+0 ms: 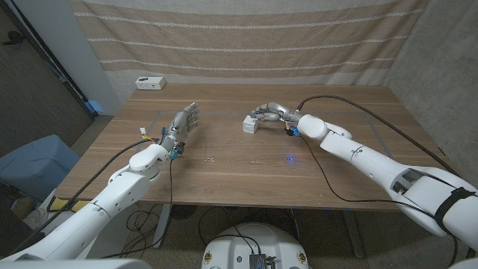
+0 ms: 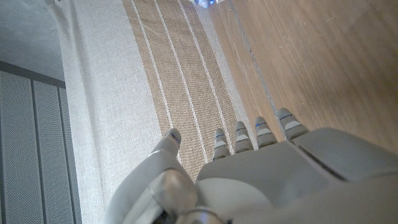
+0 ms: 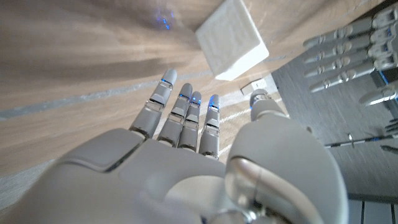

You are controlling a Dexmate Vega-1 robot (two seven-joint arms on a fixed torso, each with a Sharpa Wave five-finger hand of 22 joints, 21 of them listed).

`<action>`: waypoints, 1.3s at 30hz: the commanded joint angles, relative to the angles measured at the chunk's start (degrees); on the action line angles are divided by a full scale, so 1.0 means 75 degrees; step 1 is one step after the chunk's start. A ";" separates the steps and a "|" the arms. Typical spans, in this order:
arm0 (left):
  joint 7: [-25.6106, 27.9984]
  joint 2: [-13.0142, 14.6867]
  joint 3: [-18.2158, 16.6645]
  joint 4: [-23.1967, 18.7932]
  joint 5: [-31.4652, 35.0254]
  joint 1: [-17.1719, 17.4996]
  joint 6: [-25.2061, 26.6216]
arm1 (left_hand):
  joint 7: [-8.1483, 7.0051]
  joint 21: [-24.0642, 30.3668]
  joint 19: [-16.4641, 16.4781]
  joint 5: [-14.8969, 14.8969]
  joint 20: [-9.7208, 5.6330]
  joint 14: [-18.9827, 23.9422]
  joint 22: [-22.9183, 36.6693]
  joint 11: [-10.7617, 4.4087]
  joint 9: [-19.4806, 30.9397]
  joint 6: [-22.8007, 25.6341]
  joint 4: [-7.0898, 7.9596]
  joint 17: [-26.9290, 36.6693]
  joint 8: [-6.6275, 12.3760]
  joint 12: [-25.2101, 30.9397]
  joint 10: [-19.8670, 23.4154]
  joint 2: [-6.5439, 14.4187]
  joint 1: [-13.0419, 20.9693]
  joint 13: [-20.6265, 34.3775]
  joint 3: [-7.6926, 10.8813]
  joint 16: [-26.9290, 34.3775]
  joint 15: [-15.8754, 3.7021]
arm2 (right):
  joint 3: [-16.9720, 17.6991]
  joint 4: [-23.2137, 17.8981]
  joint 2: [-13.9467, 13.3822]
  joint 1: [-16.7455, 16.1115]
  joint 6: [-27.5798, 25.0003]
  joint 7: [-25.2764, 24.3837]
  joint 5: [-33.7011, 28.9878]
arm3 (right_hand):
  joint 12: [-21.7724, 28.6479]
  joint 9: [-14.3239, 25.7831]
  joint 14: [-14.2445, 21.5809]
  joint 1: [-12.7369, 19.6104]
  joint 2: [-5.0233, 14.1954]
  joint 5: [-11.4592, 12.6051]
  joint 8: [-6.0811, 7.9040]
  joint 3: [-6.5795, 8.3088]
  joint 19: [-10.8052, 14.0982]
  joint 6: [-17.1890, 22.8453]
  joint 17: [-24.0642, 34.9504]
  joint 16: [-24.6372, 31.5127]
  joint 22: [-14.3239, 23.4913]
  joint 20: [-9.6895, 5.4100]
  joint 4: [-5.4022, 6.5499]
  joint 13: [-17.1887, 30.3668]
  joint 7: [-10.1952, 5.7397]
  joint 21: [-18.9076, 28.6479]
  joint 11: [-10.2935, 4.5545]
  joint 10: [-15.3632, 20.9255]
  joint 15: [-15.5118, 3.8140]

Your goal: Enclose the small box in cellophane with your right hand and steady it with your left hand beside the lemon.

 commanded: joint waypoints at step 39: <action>-0.0116 0.0046 0.0028 0.0066 0.0025 -0.0006 -0.0124 | -0.0071 -0.0034 0.0052 -0.0010 0.0081 0.0106 0.0028 -0.0005 0.0017 0.0047 -0.0015 0.0035 -0.0022 -0.0010 0.0022 -0.0104 -0.0051 0.0028 -0.0001 0.0018 0.0046 | -0.1478 0.2688 0.1171 0.1901 -0.1900 -0.2880 -0.2326 | -0.0102 0.0030 -0.0693 0.0029 0.0141 -0.0305 -0.0095 -0.0130 -0.0282 -0.0065 0.0134 -0.0141 0.0022 -0.0092 -0.0089 0.0020 -0.0158 -0.0078 -0.0139 -0.0441 -0.0033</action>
